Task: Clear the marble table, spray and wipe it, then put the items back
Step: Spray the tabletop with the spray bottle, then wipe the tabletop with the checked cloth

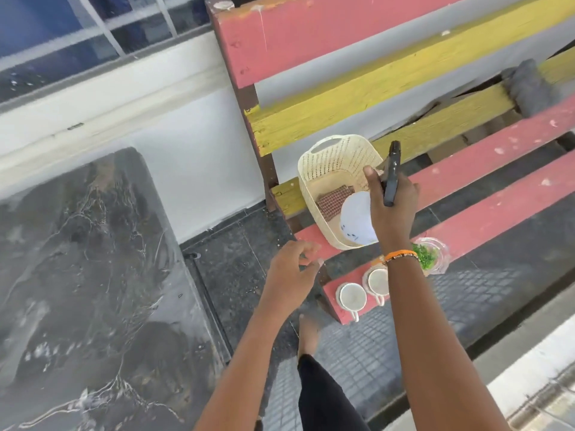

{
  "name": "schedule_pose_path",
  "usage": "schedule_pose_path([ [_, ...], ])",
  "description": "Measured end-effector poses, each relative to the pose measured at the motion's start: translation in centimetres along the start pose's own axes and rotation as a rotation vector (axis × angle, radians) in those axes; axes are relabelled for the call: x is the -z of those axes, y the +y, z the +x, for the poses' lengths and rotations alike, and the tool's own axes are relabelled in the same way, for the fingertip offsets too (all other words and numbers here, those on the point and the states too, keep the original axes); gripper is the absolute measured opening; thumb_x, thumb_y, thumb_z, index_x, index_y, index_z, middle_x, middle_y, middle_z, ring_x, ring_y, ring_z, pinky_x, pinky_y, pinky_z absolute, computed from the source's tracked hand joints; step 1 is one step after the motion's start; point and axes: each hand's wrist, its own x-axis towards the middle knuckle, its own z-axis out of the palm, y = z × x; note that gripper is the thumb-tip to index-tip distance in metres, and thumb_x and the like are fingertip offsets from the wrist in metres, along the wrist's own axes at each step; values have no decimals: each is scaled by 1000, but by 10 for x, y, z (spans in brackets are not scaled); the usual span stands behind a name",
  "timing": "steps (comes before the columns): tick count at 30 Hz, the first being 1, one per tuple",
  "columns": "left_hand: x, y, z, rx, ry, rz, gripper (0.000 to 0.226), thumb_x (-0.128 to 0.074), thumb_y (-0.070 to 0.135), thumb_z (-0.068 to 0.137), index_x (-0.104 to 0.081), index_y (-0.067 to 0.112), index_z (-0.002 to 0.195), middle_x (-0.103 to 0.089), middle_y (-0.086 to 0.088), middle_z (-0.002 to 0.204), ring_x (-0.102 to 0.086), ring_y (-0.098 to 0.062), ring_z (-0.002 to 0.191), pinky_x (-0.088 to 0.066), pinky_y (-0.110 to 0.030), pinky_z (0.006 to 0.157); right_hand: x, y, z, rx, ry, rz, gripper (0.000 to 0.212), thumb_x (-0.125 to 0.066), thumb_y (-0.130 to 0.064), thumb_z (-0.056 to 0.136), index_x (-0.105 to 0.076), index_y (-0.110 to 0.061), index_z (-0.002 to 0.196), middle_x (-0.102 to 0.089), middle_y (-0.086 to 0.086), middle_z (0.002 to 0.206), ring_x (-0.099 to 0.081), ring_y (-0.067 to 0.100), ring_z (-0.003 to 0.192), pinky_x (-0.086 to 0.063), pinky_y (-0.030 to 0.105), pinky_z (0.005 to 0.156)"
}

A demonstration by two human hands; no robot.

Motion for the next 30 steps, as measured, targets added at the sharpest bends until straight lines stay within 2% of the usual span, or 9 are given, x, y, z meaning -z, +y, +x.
schedule_pose_path([
  [3,-8,4,20,39,23,-26,18,-57,19,90,-60,25,106,-60,9,109,-57,-3,96,-36,6,70,-13,33,13,-20,-79,-35,40,-64,-34,88,-46,-12,59,-45,5,52,-38,26,54,-33,33,71],
  [6,-13,6,35,82,62,-64,18,-56,17,90,-60,28,104,-60,13,108,-57,0,97,-36,7,69,-32,61,15,-130,-122,-45,35,-67,-23,87,-56,2,65,-54,16,61,-50,35,62,-45,52,76],
  [10,-17,6,54,125,96,-107,19,-55,18,90,-62,29,105,-60,22,100,-59,5,93,-39,5,70,-54,93,12,-197,-188,-100,32,-73,-24,80,-60,4,71,-59,20,71,-56,38,70,-45,57,81],
  [14,-20,7,70,148,119,-115,20,-55,19,90,-62,30,106,-62,22,95,-57,12,87,-43,-5,73,-64,117,6,-199,-311,-162,24,-76,-17,76,-65,3,84,-63,22,84,-57,40,79,-44,54,81],
  [18,-26,10,79,194,133,-152,21,-55,19,90,-63,34,103,-63,21,94,-56,12,85,-41,-12,77,-62,130,-3,-150,-452,-162,28,-62,16,71,-65,5,97,-62,23,97,-57,43,89,-45,54,83],
  [21,-29,13,86,216,129,-152,19,-55,23,90,-62,38,101,-63,22,95,-56,13,84,-39,-10,72,-49,137,10,-184,-589,-107,47,-44,27,69,-65,4,104,-65,22,103,-60,35,93,-49,24,83],
  [22,-30,14,89,226,127,-151,19,-54,25,90,-62,38,101,-62,22,96,-55,14,84,-39,-9,69,-43,139,21,-225,-612,-80,49,-40,27,70,-65,3,105,-66,20,102,-62,33,91,-49,18,81],
  [25,-34,13,97,248,127,-143,20,-54,24,90,-62,39,100,-62,23,96,-55,14,84,-40,-4,63,-44,151,59,-395,-586,-6,42,-39,21,79,-65,-1,104,-65,14,98,-65,29,88,-54,41,89],
  [30,-38,10,111,257,135,-119,21,-54,21,90,-62,38,100,-63,22,95,-57,16,81,-40,-7,65,-94,174,106,-657,-738,32,44,-50,0,91,-44,-3,135,-45,18,140,-46,32,126,-41,48,106],
])
